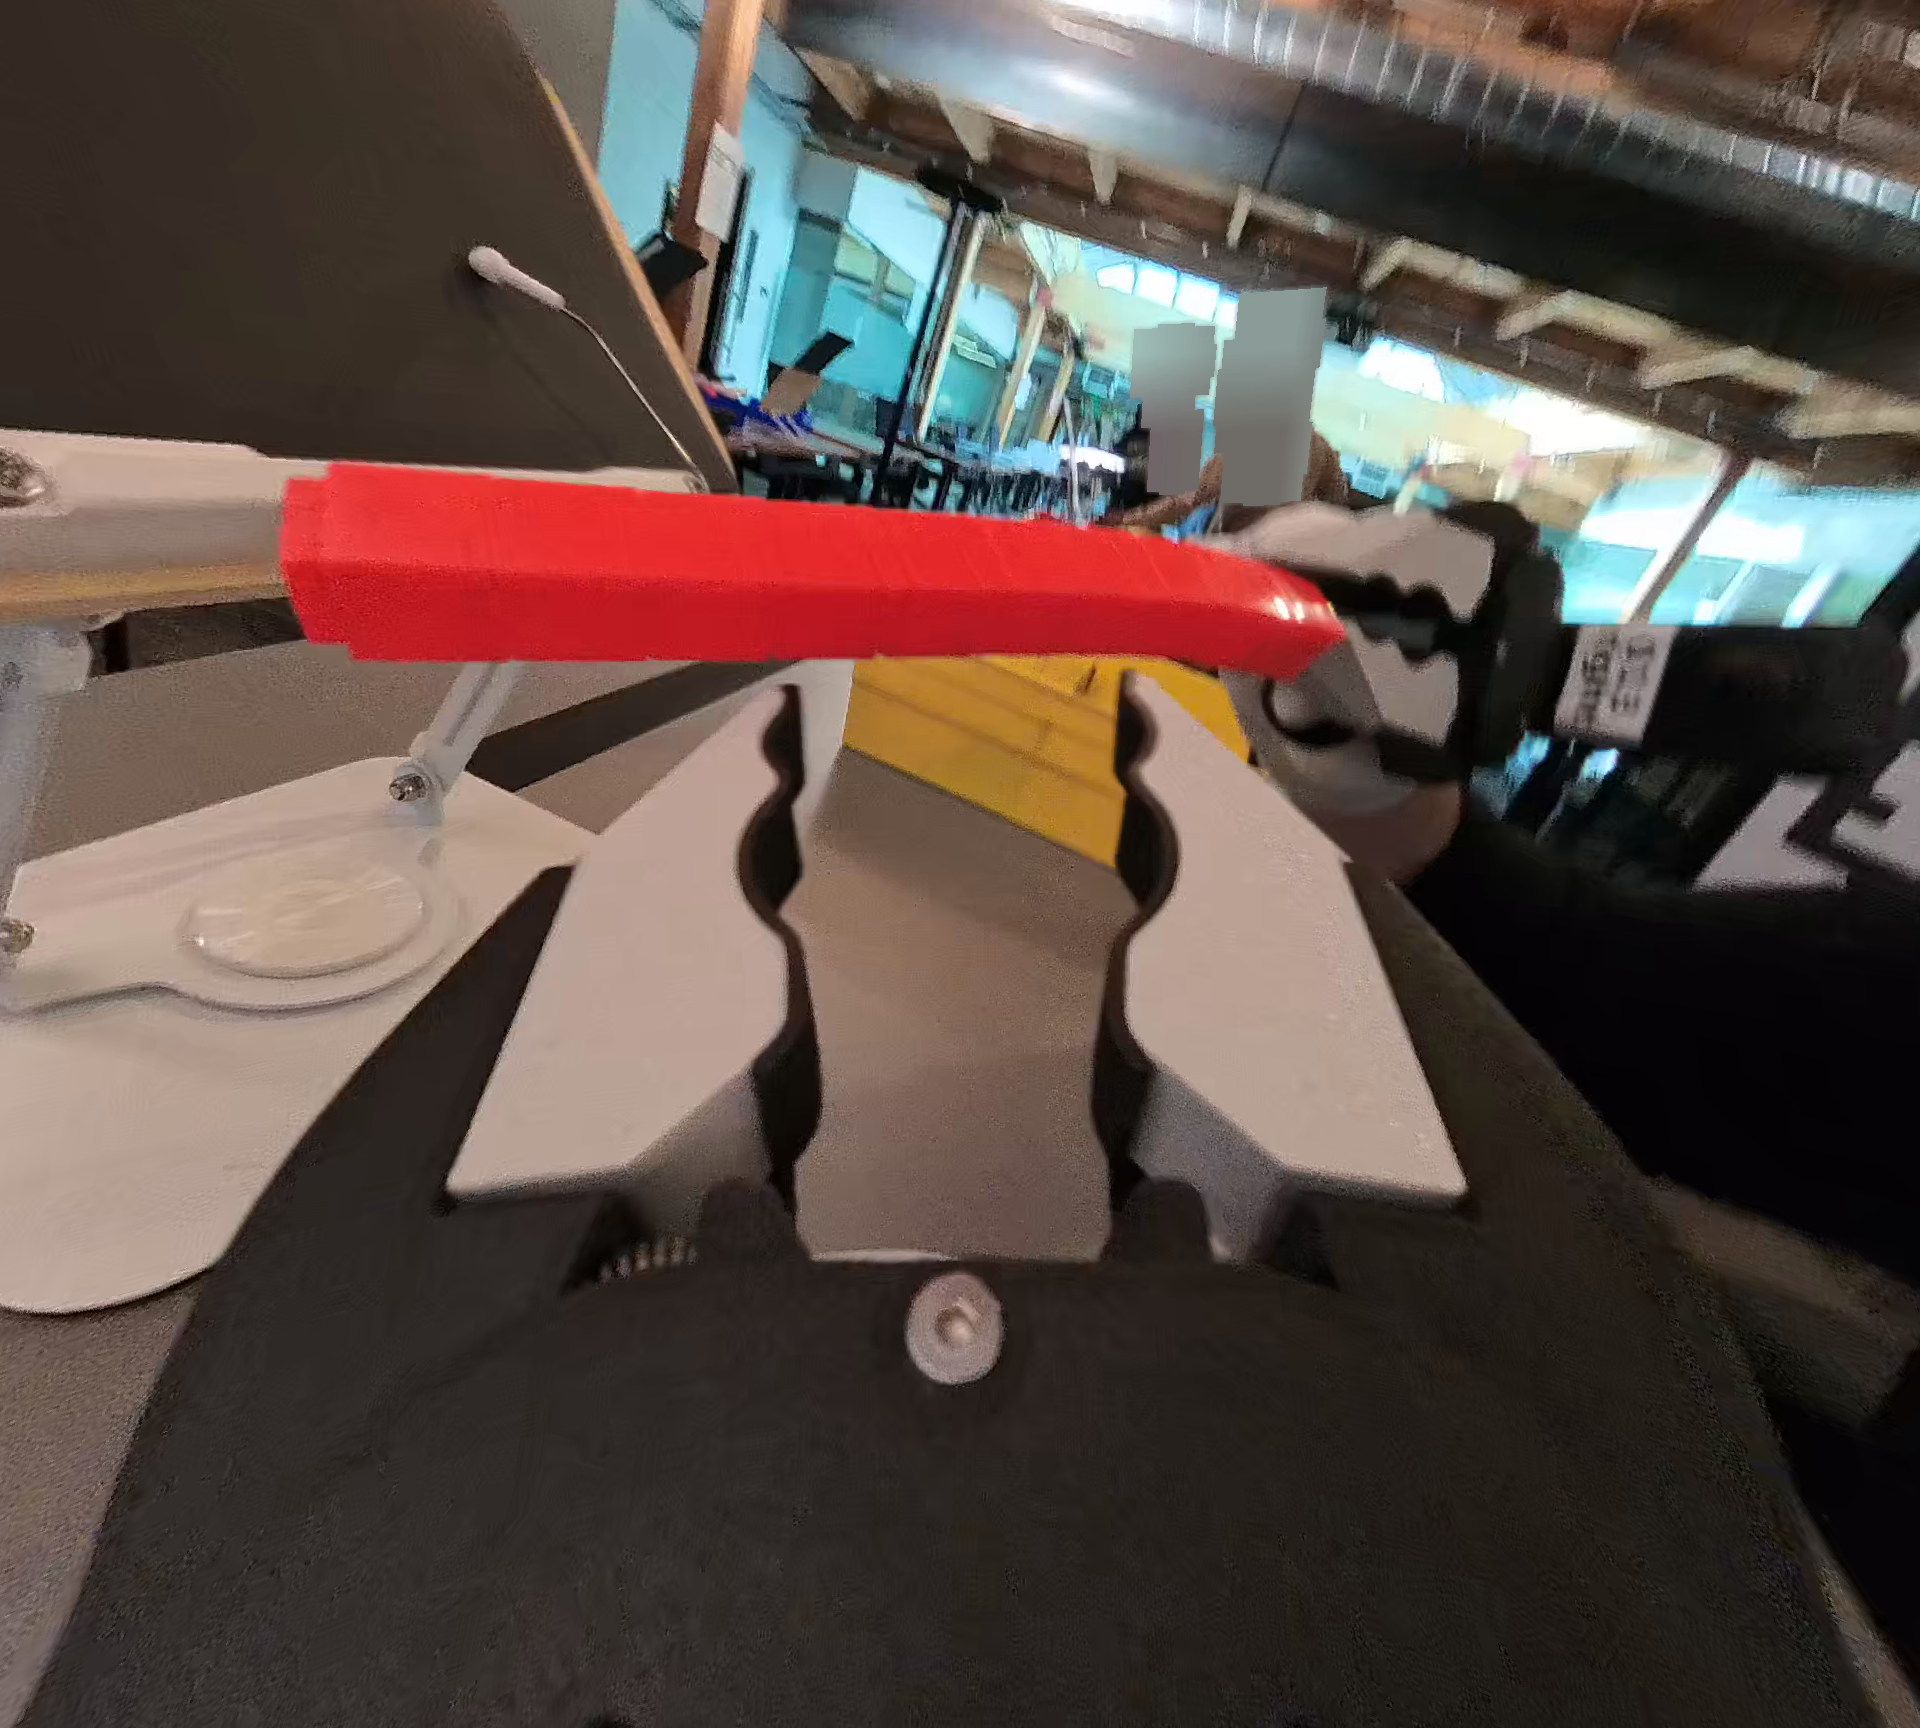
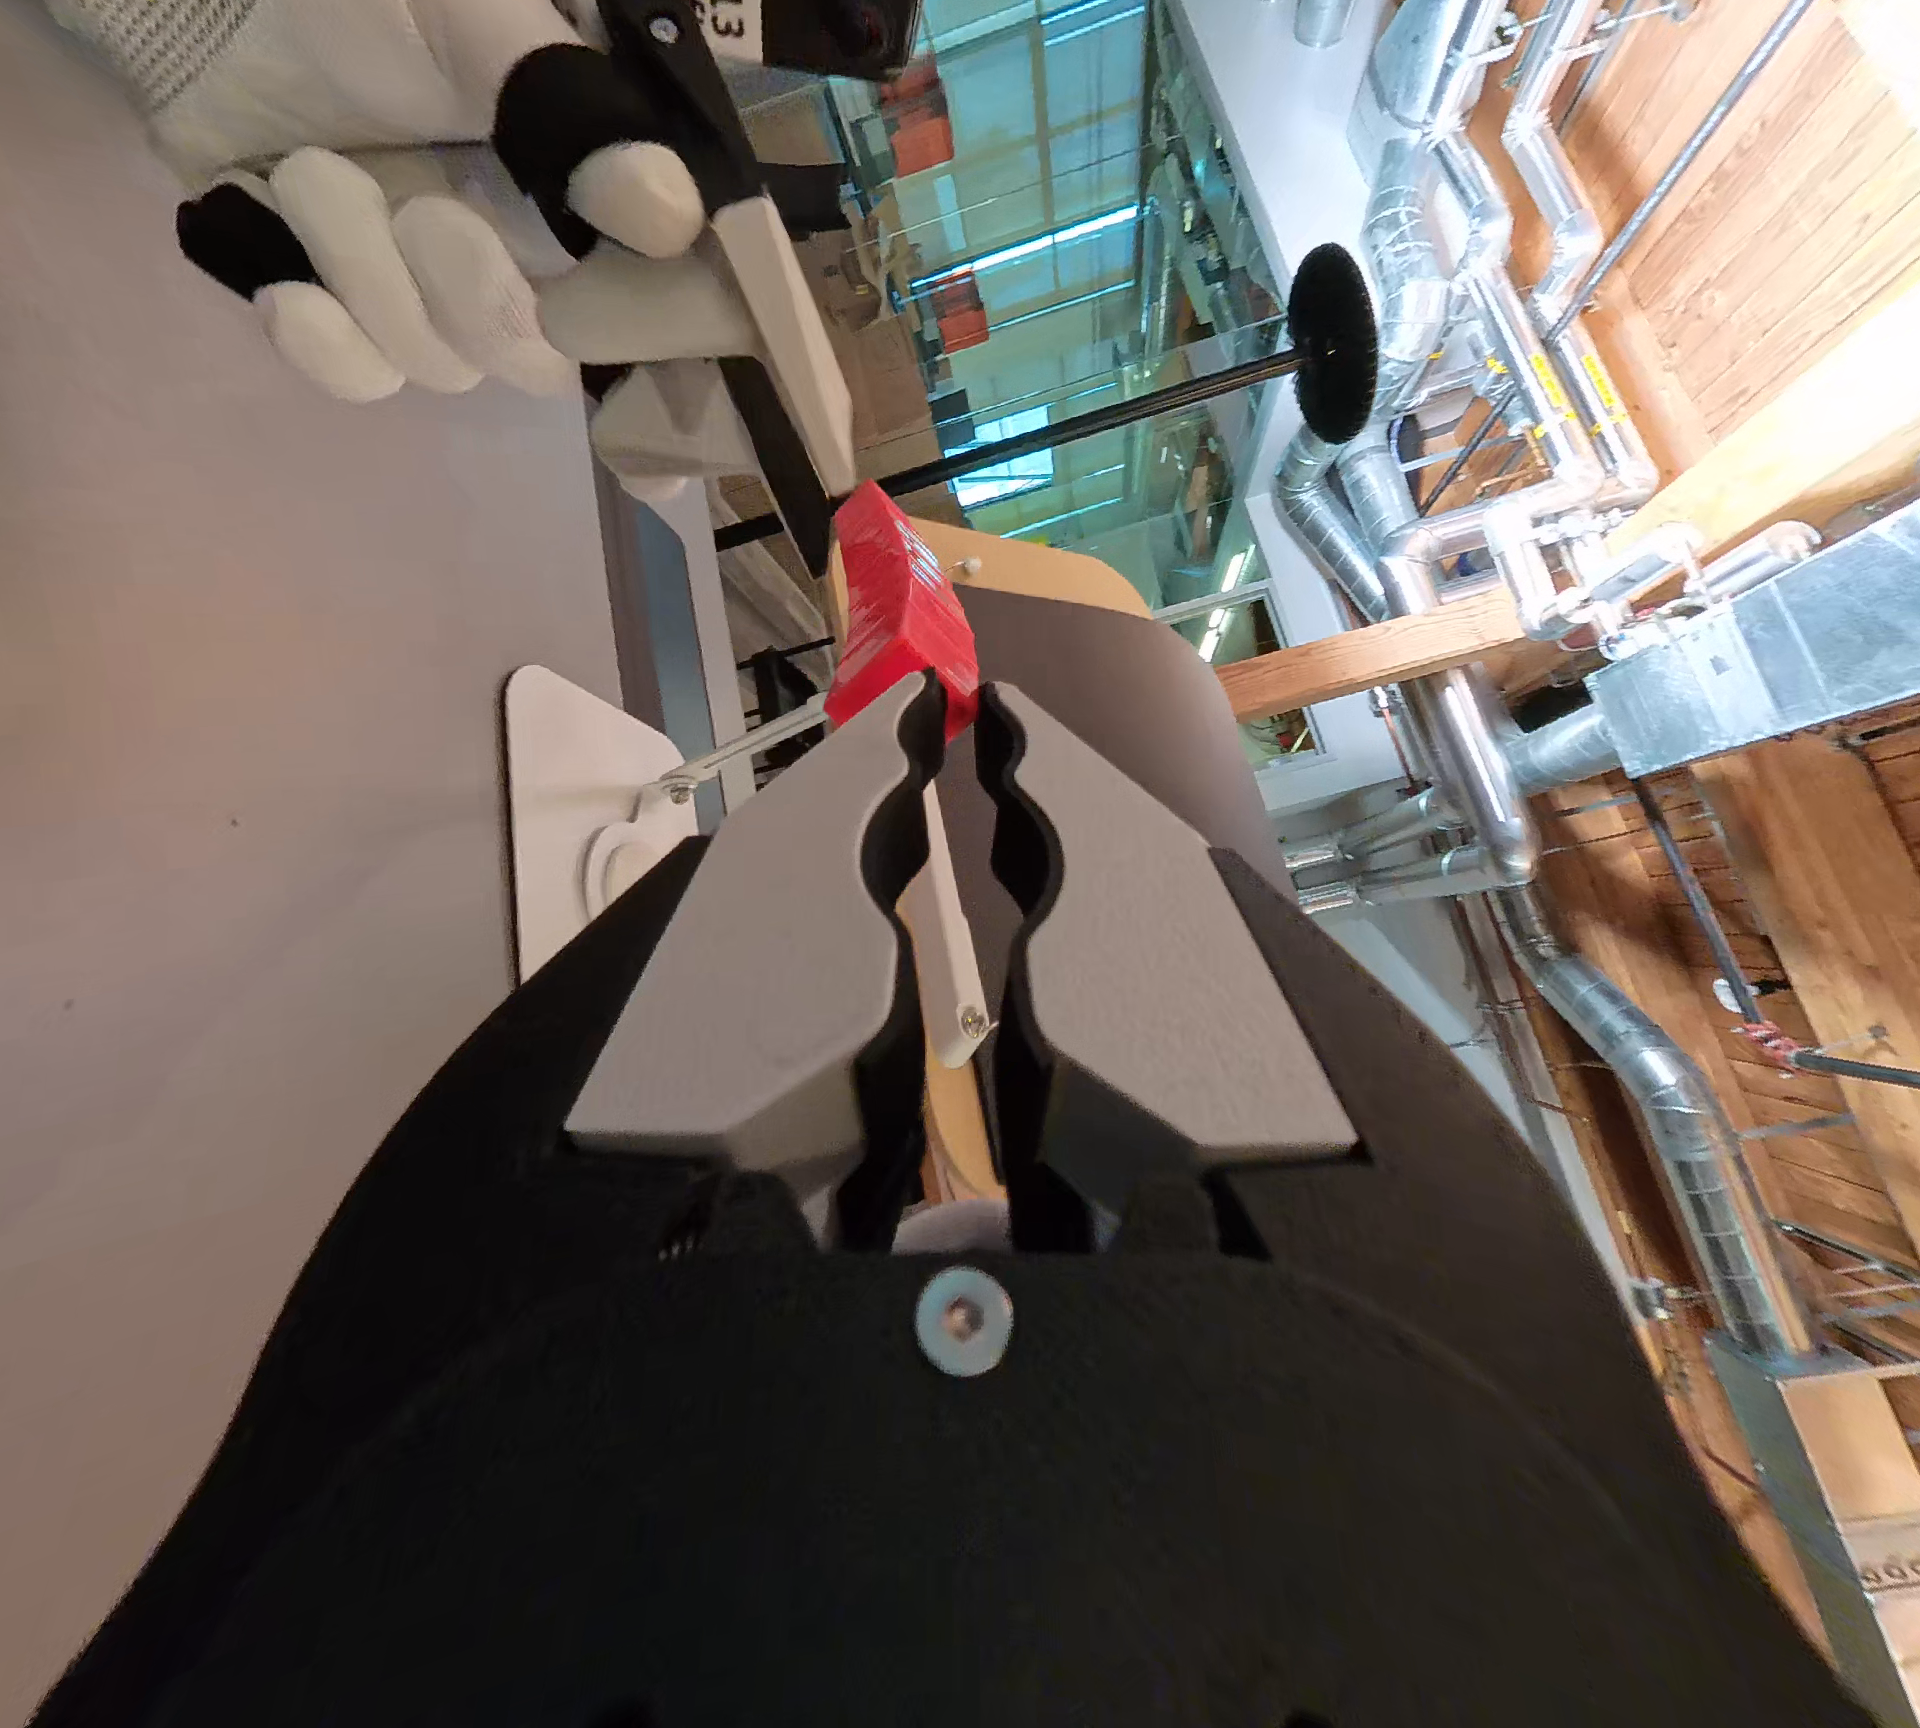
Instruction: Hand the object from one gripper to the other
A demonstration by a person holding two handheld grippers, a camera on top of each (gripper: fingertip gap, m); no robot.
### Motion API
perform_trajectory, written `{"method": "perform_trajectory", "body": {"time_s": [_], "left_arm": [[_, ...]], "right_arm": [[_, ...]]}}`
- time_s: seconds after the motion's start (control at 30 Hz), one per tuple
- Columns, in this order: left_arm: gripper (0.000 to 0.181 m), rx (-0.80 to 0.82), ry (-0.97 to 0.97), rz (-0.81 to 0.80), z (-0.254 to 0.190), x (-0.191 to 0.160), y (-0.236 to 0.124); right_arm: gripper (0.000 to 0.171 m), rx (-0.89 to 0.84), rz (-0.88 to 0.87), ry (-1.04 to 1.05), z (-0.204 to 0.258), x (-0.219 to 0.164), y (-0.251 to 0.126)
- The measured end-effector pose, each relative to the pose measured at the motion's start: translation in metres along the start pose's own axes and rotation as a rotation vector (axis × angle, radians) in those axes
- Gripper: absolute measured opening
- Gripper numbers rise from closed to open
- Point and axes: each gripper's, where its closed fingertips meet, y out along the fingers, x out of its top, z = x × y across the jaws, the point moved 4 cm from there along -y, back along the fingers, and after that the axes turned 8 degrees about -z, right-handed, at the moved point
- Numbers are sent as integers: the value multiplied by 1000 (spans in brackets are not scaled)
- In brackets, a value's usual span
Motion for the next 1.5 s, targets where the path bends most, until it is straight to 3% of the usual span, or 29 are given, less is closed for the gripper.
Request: {"method": "perform_trajectory", "body": {"time_s": [0.1,0.17,0.27,0.5,0.7,0.87,1.0,1.13,1.2,1.33,1.5], "left_arm": [[71,44,-77,-93,5,8,4],[70,58,-105,-153,7,12,6],[55,65,-110,-227,6,22,3],[43,32,-136,-218,-2,23,6],[33,65,-3,-250,-10,36,2],[21,139,103,-243,-8,40,-1],[21,247,266,-193,-5,42,-4],[21,379,563,-60,-5,34,0],[21,431,744,25,-5,26,5],[21,459,1040,178,-9,5,18],[21,446,1220,284,-11,-16,28]], "right_arm": [[3,-42,-5,-61,7,8,5],[3,-62,-16,-86,13,14,8],[3,-92,-58,-104,22,25,11],[4,-99,-63,-153,39,33,19],[5,-93,-26,-169,47,21,25],[24,26,59,-174,70,-3,36],[29,65,51,-85,67,-10,32],[32,36,-11,115,48,-7,28],[42,-9,-23,165,34,-6,25],[48,-111,-68,117,7,4,13],[67,-142,-90,64,-4,11,7]]}}
